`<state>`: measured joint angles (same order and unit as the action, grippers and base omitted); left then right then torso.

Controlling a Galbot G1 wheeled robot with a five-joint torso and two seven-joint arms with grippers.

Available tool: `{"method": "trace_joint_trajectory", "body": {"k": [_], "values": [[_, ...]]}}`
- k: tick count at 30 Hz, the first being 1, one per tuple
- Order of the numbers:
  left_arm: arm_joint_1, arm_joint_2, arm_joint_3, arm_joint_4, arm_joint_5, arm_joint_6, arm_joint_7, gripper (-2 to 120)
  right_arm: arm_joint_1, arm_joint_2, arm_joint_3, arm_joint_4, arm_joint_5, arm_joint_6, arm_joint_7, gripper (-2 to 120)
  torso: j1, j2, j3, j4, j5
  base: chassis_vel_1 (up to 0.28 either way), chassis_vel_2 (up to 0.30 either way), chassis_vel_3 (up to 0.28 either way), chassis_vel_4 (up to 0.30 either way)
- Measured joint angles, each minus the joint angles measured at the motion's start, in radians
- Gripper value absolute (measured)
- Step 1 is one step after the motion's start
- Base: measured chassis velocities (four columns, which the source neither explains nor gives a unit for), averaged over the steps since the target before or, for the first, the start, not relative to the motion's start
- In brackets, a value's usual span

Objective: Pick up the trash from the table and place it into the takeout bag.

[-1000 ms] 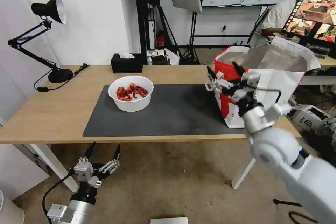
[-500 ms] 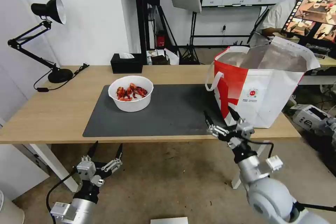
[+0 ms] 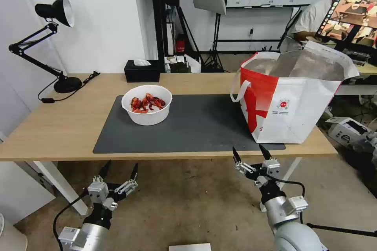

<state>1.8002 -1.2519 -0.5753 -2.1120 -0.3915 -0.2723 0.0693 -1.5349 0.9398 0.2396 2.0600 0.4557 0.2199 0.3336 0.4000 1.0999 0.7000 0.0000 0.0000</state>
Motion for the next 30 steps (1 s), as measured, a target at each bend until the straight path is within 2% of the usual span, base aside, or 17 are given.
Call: {"method": "trace_joint_trajectory", "body": {"k": [19, 30], "values": [[0.001, -0.005, 0.006, 0.005, 0.008, -0.003, 0.001, 100, -0.021, 0.024, -0.027, -0.017, -0.013, -0.037, 0.033, 100, 0.000, 0.000, 0.000, 0.0000, 0.0000, 0.000, 0.000, 0.000, 0.000], [-0.007, 0.022, -0.002, 0.016, -0.009, -0.002, 0.001, 100, -0.021, 0.024, -0.027, -0.017, -0.014, -0.037, 0.033, 100, 0.000, 0.000, 0.000, 0.0002, -0.0001, 0.000, 0.000, 0.000, 0.000]]}}
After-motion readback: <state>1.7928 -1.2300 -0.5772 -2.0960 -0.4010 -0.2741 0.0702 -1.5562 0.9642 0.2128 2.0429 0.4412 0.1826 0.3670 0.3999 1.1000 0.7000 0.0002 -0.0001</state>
